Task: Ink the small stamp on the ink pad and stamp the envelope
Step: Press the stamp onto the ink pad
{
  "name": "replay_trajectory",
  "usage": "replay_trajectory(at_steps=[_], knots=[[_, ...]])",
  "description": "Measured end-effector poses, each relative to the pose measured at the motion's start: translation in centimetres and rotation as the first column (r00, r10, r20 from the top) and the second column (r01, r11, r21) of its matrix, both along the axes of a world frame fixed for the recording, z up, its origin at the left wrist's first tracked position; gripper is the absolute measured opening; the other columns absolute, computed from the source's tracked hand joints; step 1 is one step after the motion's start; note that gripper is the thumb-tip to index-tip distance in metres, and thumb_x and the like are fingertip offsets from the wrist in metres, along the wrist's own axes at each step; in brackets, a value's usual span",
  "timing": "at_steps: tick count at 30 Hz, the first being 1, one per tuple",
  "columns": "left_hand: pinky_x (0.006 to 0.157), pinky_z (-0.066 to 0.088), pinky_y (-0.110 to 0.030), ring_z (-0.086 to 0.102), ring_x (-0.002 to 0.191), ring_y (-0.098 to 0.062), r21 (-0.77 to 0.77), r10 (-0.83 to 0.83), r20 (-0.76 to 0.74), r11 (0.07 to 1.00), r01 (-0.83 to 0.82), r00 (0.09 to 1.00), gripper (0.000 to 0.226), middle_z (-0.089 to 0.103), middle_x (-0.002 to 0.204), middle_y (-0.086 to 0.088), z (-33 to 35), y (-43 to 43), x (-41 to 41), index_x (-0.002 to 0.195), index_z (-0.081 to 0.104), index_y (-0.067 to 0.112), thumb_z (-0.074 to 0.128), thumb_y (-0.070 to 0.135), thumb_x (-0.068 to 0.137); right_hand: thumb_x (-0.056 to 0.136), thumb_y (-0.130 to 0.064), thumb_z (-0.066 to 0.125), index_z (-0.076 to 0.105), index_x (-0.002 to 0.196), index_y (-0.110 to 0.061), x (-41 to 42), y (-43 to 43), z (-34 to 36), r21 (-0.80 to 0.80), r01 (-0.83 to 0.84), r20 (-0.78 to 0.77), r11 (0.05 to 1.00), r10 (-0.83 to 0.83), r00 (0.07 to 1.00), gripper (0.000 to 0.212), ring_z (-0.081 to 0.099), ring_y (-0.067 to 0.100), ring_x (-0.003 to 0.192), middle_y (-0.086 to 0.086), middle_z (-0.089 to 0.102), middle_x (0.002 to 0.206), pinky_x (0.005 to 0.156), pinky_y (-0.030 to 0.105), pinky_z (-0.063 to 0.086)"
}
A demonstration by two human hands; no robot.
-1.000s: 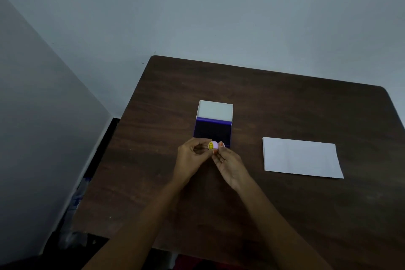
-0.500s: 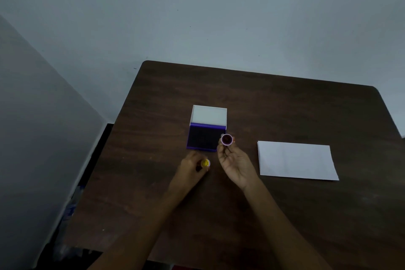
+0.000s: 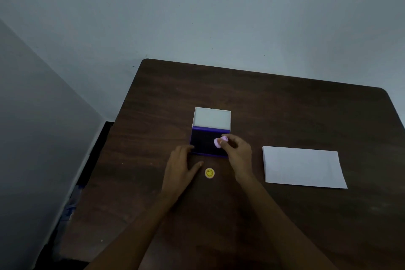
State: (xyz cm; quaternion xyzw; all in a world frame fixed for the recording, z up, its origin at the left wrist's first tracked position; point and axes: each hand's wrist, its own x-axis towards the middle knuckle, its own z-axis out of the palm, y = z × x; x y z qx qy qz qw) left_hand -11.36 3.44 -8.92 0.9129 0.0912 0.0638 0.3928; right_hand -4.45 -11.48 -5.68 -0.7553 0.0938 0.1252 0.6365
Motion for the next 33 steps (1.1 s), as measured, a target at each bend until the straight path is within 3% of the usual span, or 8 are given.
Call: replay_trajectory(at_steps=[2,5,8,15,22,33], knots=[[0.095,0.034,-0.027,0.042,0.119,-0.018,-0.011,0.040,0.000,0.999,-0.040,0.999,0.063,0.047,0.132,-0.009,-0.1,0.6,1.0,0.126,0.041,0.016,0.072,0.029,0.073,0.079,-0.013,0.066,0.063,0.096,-0.011,0.6,1.1,-0.3,-0.126,-0.031,0.097,0.992,0.044,0.994,0.018,0.058,0.003,0.082,0.002,0.065,0.093,0.065,0.007,0.044],[0.104,0.022,-0.028,0.028,0.133,-0.021,-0.035,-0.013,-0.043,0.999,0.012,0.999,0.084,0.031,0.146,-0.012,-0.5,1.1,2.7,0.138,0.025,0.012,0.073,0.031,0.072,0.082,-0.008,0.061,0.064,0.092,-0.003,1.4,2.9,-0.5,-0.283,-0.084,0.264,0.955,0.162,0.951,0.011,0.061,0.018,0.086,0.015,0.068,0.093,0.073,0.018,0.044],[0.110,0.015,-0.032,0.018,0.138,-0.022,0.048,-0.087,-0.065,0.995,0.091,0.994,0.091,0.020,0.151,-0.012,-1.3,1.5,3.7,0.141,0.015,0.013,0.069,0.041,0.073,0.082,-0.006,0.060,0.064,0.090,0.002,2.1,4.2,-0.5,-0.375,-0.123,0.335,0.919,0.258,0.906,0.012,0.060,0.024,0.087,0.019,0.067,0.092,0.077,0.024,0.042],[0.113,0.003,-0.033,0.010,0.140,-0.018,0.269,-0.144,-0.098,0.949,0.165,0.985,0.087,0.013,0.153,-0.011,-3.1,1.5,3.7,0.141,0.006,0.015,0.051,0.057,0.080,0.080,-0.002,0.060,0.061,0.096,0.003,1.8,4.9,-1.5,-0.502,-0.179,0.328,0.846,0.378,0.866,0.017,0.057,0.031,0.095,0.022,0.065,0.098,0.086,0.034,0.042],[0.113,0.001,-0.032,0.005,0.140,-0.016,0.277,-0.141,-0.100,0.947,0.164,0.985,0.085,0.010,0.153,-0.010,-3.3,1.4,3.8,0.141,0.003,0.015,0.048,0.056,0.082,0.081,-0.004,0.060,0.060,0.102,0.002,1.7,4.9,-2.0,-0.544,-0.198,0.274,0.816,0.396,0.876,0.021,0.056,0.029,0.099,0.022,0.065,0.103,0.086,0.025,0.038],[0.112,-0.001,-0.030,-0.002,0.135,-0.009,0.272,-0.139,-0.089,0.949,0.159,0.986,0.086,0.012,0.153,-0.010,-3.6,1.5,3.8,0.141,0.006,0.014,0.050,0.055,0.081,0.083,-0.006,0.058,0.059,0.106,0.001,1.3,5.2,-2.9,-0.555,-0.170,0.303,0.814,0.388,0.870,0.023,0.054,0.028,0.104,0.020,0.063,0.109,0.088,0.026,0.038]])
